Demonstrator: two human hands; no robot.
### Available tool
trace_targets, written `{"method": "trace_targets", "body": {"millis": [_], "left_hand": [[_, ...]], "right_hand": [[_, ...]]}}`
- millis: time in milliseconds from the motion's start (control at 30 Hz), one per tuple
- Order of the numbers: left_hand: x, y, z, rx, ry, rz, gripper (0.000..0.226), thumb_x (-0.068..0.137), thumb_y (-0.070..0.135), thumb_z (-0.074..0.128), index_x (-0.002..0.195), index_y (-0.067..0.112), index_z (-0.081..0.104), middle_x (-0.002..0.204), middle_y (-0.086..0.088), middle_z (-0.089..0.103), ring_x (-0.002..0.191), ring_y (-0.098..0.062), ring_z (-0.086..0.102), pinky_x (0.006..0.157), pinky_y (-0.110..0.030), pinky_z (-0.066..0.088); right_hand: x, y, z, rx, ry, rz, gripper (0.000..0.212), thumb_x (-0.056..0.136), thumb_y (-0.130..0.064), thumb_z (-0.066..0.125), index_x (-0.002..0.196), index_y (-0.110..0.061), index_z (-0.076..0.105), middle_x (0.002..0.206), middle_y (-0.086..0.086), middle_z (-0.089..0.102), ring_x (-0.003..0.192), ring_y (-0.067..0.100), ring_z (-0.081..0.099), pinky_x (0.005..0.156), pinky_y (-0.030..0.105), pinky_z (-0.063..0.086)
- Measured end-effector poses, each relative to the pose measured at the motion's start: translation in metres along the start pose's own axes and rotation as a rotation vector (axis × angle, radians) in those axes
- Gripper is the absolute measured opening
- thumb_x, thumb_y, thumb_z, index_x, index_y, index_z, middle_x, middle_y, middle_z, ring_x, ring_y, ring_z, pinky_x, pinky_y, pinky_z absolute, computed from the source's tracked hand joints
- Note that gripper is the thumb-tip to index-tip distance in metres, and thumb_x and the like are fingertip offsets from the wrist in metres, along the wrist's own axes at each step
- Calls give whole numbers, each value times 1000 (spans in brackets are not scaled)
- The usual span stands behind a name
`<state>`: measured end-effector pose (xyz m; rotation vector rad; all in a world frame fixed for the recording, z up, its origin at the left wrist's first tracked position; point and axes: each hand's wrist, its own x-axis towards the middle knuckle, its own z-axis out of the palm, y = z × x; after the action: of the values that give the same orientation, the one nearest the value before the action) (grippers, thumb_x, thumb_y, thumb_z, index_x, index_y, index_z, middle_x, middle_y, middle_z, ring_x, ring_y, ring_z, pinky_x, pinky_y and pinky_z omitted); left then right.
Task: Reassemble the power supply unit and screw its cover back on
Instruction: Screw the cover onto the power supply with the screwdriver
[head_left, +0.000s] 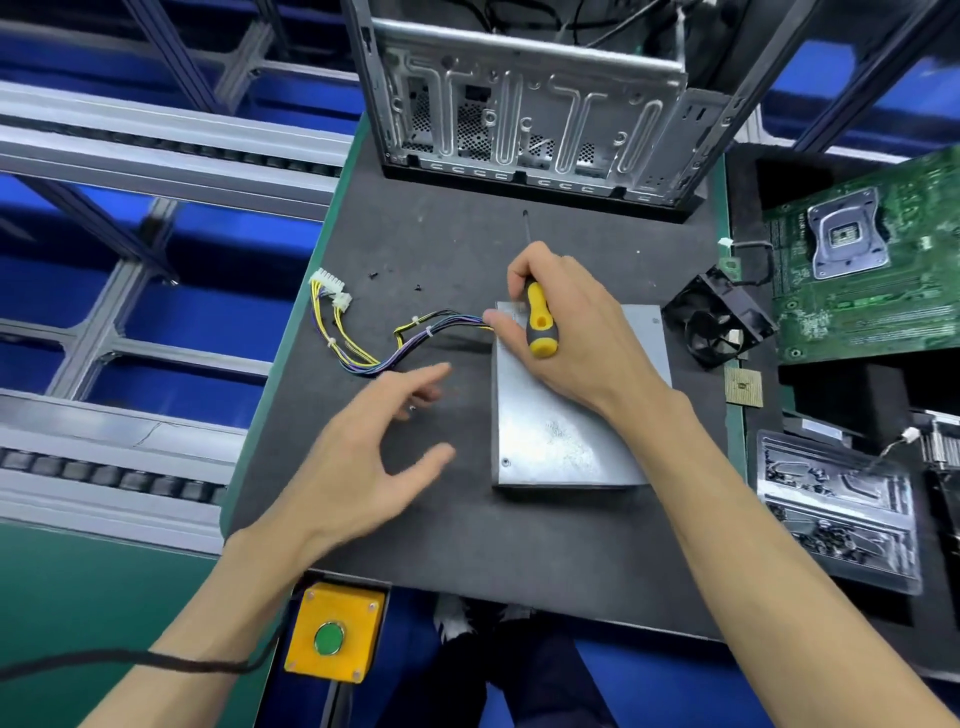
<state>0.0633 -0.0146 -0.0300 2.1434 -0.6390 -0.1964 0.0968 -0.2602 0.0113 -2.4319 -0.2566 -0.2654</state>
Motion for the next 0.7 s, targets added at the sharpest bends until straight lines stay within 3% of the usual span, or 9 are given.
{"method": "trace_targets", "body": {"millis": [133, 267, 333, 433, 533, 633, 700], "left_hand": [[-1, -15, -3, 153, 96, -185, 41, 85, 3, 76, 121, 20, 66, 102, 9, 66, 92, -1, 58, 84, -16, 47], [8, -17, 6, 208, 109, -265, 23, 87, 8, 75, 107, 17, 72, 90, 6, 64, 82, -11, 58, 80, -30, 51], [14, -16, 8, 231, 129, -268, 12, 87, 10, 75, 98, 15, 75, 84, 4, 64, 77, -16, 59, 79, -37, 52], [22, -14, 9, 290, 124, -281, 6, 88, 12, 73, 85, 17, 72, 75, 6, 61, 71, -20, 59, 75, -43, 53], [23, -13, 10, 310, 96, -283, 9, 91, 13, 70, 84, 18, 68, 76, 8, 61, 72, -16, 58, 75, -41, 53], [19, -7, 10, 13, 188, -335, 13, 93, 11, 70, 85, 20, 68, 77, 8, 71, 73, -8, 67, 75, -23, 55], [18, 1, 8, -286, 238, -365, 12, 92, 7, 71, 86, 17, 71, 78, 1, 75, 76, -14, 74, 77, -25, 59]], "right_hand": [[-8, -11, -6, 146, 203, 32, 18, 101, -30, 61, 100, -14, 54, 80, -7, 56, 82, 20, 52, 72, 27, 44], [-22, -22, -21, 530, 375, 169, 14, 103, -31, 51, 111, -19, 48, 67, 7, 54, 64, 22, 55, 62, 27, 44], [-30, -24, -27, 729, 428, 256, 14, 100, -31, 50, 105, -19, 45, 60, 5, 52, 58, 21, 49, 55, 27, 41], [-42, -23, -31, 828, 454, 390, 15, 97, -33, 50, 94, -20, 45, 54, -1, 53, 49, 20, 45, 44, 26, 34], [-52, -20, -30, 878, 474, 488, 16, 97, -31, 51, 89, -18, 49, 51, -2, 53, 44, 17, 44, 40, 22, 31], [-59, -21, -30, 963, 498, 532, 22, 99, -31, 52, 81, -20, 58, 50, 0, 50, 42, 16, 42, 39, 20, 31], [-63, -23, -30, 1011, 499, 550, 29, 100, -33, 52, 74, -25, 62, 49, 0, 47, 41, 16, 41, 39, 19, 30]]}}
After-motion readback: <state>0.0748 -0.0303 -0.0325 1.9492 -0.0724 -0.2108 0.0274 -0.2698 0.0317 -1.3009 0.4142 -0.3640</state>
